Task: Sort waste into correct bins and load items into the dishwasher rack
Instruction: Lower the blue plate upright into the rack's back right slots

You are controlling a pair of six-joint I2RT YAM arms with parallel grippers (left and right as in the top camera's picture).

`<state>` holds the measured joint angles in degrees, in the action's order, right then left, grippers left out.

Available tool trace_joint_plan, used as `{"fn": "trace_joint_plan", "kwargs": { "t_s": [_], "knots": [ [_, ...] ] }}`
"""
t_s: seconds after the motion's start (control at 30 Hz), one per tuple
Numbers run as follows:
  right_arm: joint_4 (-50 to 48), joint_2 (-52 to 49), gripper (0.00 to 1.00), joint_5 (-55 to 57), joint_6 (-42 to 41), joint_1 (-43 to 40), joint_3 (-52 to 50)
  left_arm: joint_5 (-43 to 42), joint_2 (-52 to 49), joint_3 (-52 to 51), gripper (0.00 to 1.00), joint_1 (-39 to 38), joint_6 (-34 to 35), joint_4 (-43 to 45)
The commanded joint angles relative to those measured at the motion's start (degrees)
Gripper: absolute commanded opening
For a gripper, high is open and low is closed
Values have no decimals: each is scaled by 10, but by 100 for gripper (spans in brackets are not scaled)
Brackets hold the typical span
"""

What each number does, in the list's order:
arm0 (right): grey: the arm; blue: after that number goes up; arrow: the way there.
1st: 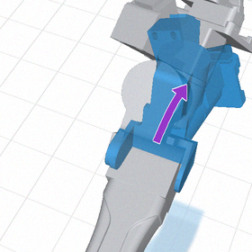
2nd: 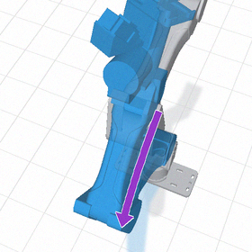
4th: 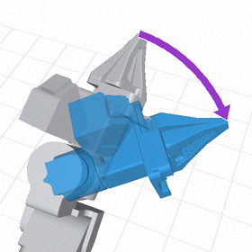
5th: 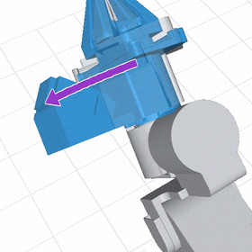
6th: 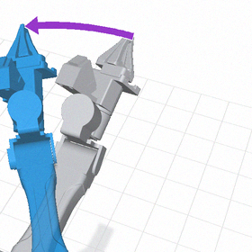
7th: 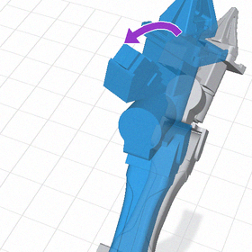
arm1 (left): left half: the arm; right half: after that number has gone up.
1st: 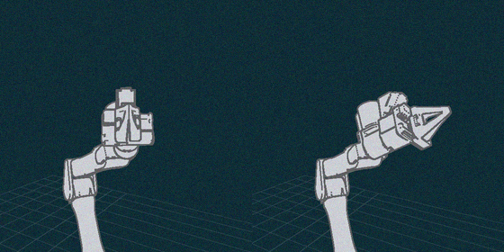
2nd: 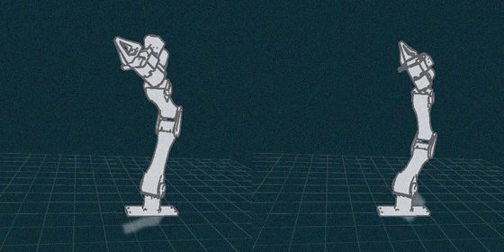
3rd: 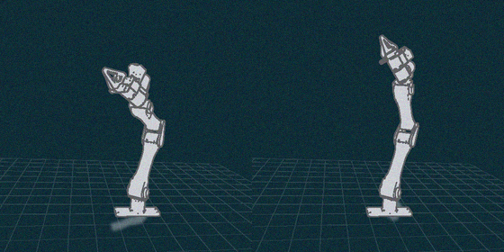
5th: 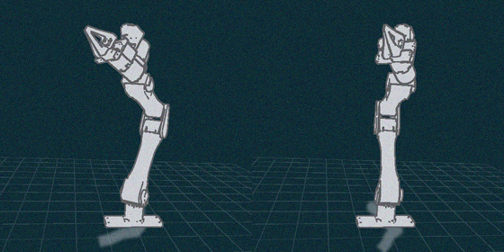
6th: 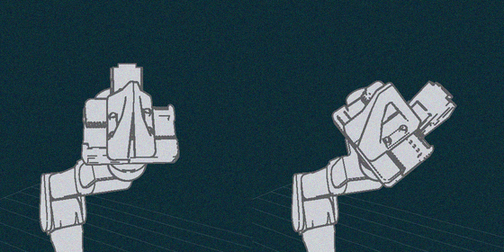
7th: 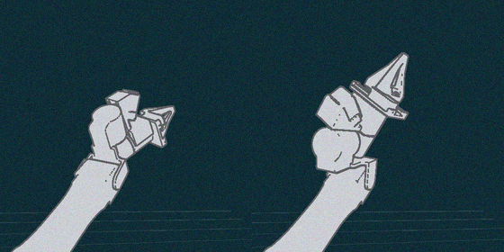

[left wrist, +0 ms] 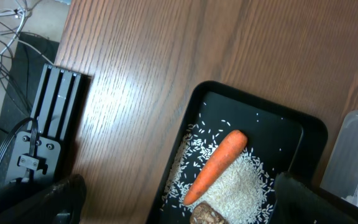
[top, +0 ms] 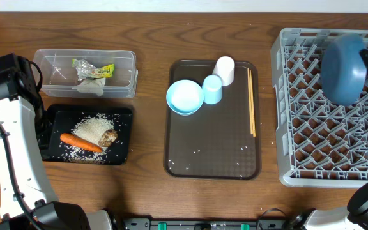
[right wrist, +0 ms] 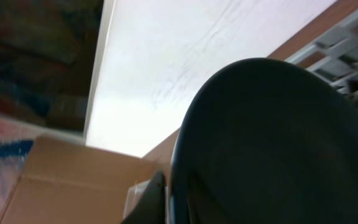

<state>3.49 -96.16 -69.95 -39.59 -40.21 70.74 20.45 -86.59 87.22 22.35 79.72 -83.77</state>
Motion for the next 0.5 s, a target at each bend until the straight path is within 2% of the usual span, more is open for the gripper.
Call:
{"fn": "trace_joint_plan", "kwargs": {
  "t_s": [0.0,0.07,0.17,0.2,0.27,0.33,0.47],
  "knots": [
    [0,-2,16,5,-2,-17,12,5,-3,-1,98,2,7,-4],
    [1,-2,23,5,-2,-26,12,5,-3,-1,98,2,7,-4],
    [2,-2,46,2,-2,-34,12,5,-3,-1,98,2,7,-4],
    [2,-1,57,1,-2,-34,12,5,-3,-1,98,2,7,-4],
    [2,0,68,1,-2,-33,12,5,-3,-1,98,2,7,-4],
    [2,0,75,2,-2,-33,12,5,-3,-1,98,2,7,-4],
    [2,0,77,17,5,-33,12,5,-3,-1,98,2,7,-4]
  ]
}}
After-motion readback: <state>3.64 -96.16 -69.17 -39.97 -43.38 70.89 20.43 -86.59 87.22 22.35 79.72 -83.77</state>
